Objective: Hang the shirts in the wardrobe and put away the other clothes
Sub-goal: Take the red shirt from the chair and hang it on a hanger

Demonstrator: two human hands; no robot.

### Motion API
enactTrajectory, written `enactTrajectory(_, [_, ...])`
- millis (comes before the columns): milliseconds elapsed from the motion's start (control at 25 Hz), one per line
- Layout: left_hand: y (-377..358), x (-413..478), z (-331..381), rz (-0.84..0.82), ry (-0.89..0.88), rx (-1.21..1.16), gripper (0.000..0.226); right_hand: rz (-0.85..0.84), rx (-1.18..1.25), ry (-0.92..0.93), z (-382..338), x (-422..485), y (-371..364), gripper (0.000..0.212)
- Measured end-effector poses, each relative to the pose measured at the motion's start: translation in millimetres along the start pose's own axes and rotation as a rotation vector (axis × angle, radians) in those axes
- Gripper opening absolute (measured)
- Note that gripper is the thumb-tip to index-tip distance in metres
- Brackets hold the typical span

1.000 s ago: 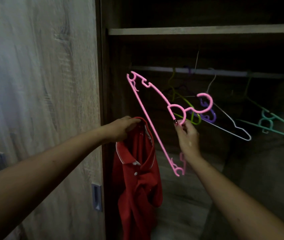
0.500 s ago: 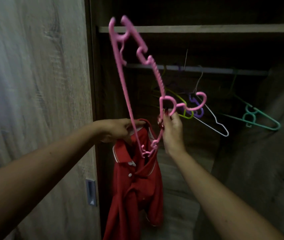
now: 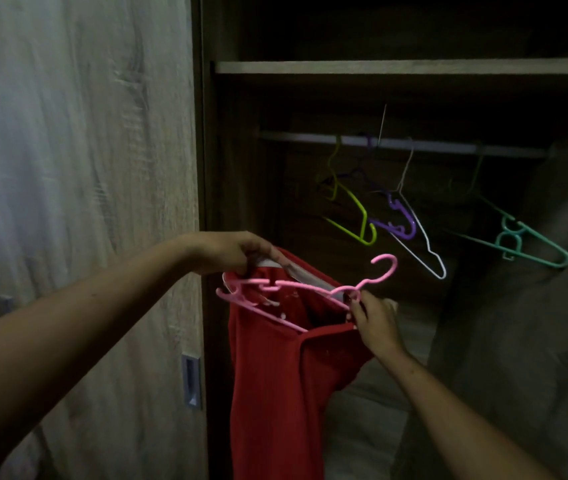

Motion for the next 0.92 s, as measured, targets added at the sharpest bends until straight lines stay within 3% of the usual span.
enactTrajectory(120, [-5.6,0.5,0.1,0.006,-0.008,0.191,0.062,0.054,0.214,-0.091,6.8,-0.5,10.6,0.017])
enactTrajectory(200, [-4.6,-2.2,-4.3,0.046,0.025,0.277,0.057,0.026,0.216,-0.115,7.4,0.0,18.4,0.014])
enactTrajectory(360, [-11.1,-4.4,-4.4,-0.006,0.046,0.288,0.066,0.033,-0.115,0.007,8.3,-2.3,20.1,0.013])
enactTrajectory(560, [-17.0,-2.7,-11.1,-0.011,0.068,0.274,0.056,0.130,-0.325,0.062,4.5,-8.4,27.6,0.006])
enactTrajectory(720, [-17.6,-2.1,-13.5,-0.011,0.111,0.205,0.065,-0.003,-0.562,0.168,6.0,-6.7,16.6,0.015])
enactTrajectory(840, [-21.2,-2.3,-12.0,0.032,0.093,0.075,0.060,0.056,-0.541,0.197,-19.2,-0.8,17.9,0.017])
enactTrajectory(920, [-30.0,-1.7,-10.0,0.040,0.049,0.027,0.059,-0.038,-0.513,0.257,-45.6,3.2,18.5,0.010])
Point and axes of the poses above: each hand's wrist, its own x-axis towards the middle knuckle, its own y-axis out of the back of the hand, z = x × y, the point moved 3 cm from there along x, towards the middle knuckle
